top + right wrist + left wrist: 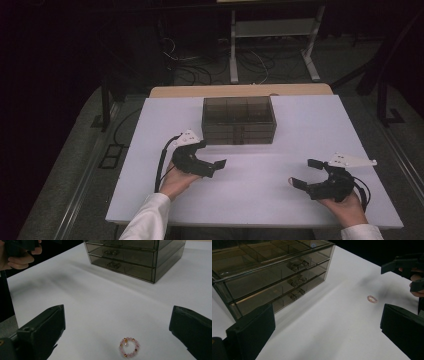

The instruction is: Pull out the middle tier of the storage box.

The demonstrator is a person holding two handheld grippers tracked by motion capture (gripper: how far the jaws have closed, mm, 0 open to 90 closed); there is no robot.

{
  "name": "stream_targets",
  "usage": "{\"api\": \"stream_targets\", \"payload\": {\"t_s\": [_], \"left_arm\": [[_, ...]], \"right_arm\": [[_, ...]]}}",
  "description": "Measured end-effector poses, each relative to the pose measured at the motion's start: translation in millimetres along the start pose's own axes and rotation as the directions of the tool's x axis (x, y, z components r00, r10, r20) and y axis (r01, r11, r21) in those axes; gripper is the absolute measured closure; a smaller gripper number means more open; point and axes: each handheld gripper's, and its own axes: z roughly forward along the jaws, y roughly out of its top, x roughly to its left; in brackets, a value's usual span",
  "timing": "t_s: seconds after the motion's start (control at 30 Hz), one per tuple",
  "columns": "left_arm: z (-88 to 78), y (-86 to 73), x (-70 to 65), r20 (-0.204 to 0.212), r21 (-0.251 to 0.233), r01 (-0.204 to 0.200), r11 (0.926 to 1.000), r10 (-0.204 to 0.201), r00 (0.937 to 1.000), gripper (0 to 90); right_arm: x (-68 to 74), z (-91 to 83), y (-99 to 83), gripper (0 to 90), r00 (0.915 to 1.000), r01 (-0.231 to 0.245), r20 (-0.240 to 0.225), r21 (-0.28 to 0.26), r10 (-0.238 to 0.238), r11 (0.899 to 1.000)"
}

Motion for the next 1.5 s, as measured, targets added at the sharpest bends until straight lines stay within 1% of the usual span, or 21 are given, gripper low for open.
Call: {"api": "stream_targets", "payload": {"t_s": [0.03,0.23,0.37,0.4,0.67,0.77,0.83,0.93,1.13,1.23,1.27,1.3,1.33,1.37,1.4,1.43,1.5], "left_arm": [[0.9,0.8,0.6,0.001,0.003,-0.003,1.0000,0.003,1.0000,0.0],[6.9,4.8,2.7,0.007,0.003,0.010,0.9999,-0.010,0.9999,0.0],[12.5,7.8,4.5,0.012,-0.002,0.034,0.9994,-0.034,0.9993,0.0],[13.5,8.5,5.1,0.014,0.000,0.035,0.9994,-0.035,0.9993,0.0],[25.5,15.0,8.9,0.025,-0.008,0.083,0.9965,-0.083,0.9962,0.0],[29.2,16.1,11.3,0.031,-0.013,0.103,0.9946,-0.102,0.9943,0.0],[31.3,16.0,12.3,0.031,-0.017,0.125,0.9920,-0.124,0.9917,0.0],[34.0,15.5,15.2,0.036,-0.012,0.135,0.9907,-0.135,0.9902,0.0],[39.3,14.3,19.1,0.042,-0.008,0.172,0.9851,-0.171,0.9843,0.0],[41.7,13.9,20.8,0.046,-0.008,0.194,0.9810,-0.193,0.9800,0.0],[42.4,13.8,21.0,0.051,-0.012,0.205,0.9788,-0.204,0.9777,0.0],[43.4,13.5,22.1,0.060,-0.013,0.222,0.9750,-0.221,0.9735,0.0],[44.0,13.4,22.9,0.068,-0.011,0.232,0.9727,-0.231,0.9707,0.0],[45.3,13.2,23.5,0.074,-0.014,0.251,0.9680,-0.249,0.9657,0.0],[46.3,13.1,24.3,0.078,-0.012,0.260,0.9654,-0.259,0.9628,0.0],[47.4,12.8,24.7,0.084,-0.013,0.275,0.9614,-0.273,0.9584,0.0],[49.5,12.4,25.8,0.089,-0.011,0.294,0.9558,-0.292,0.9524,0.0]], "right_arm": [[0.0,-0.2,0.0,0.0,1.0000,0.001,0.000,-0.001,-0.001,1.000],[-0.3,-0.7,0.0,0.1,1.0000,0.001,0.002,-0.002,-0.001,1.000],[-0.5,-0.9,0.0,0.0,1.0000,0.001,0.001,-0.002,-0.001,1.000],[-0.5,-0.9,0.0,0.1,1.0000,0.001,0.001,-0.001,-0.001,1.000],[-0.3,-0.8,0.0,0.0,1.0000,0.001,0.000,-0.001,-0.001,1.000],[-0.6,-1.0,0.1,0.0,1.0000,0.002,0.000,-0.003,-0.002,1.000],[-0.8,-1.2,0.0,0.1,1.0000,0.000,0.000,-0.003,0.000,1.000],[-0.8,-1.1,0.1,0.1,1.0000,0.001,0.000,-0.003,-0.001,1.000],[-0.8,-1.0,0.1,0.1,1.0000,0.002,0.000,-0.001,-0.002,1.000],[-0.8,-1.0,0.1,0.1,1.0000,0.001,-0.001,-0.002,-0.001,1.000],[-0.8,-1.0,0.2,0.0,1.0000,0.002,-0.001,-0.001,-0.002,1.000],[-0.7,-0.9,0.1,0.1,1.0000,0.003,-0.001,0.000,-0.003,1.000],[-0.7,-0.9,0.1,0.1,1.0000,0.003,-0.001,0.000,-0.003,1.000],[-0.7,-0.8,0.1,0.0,1.0000,0.003,-0.001,-0.001,-0.003,1.000],[-0.7,-0.9,0.2,0.0,1.0000,0.003,-0.001,-0.001,-0.003,1.000],[-0.6,-0.9,0.2,0.1,1.0000,0.003,-0.001,-0.002,-0.003,1.000],[-0.7,-0.9,0.2,0.0,1.0000,0.003,0.000,-0.001,-0.003,1.000]]}}
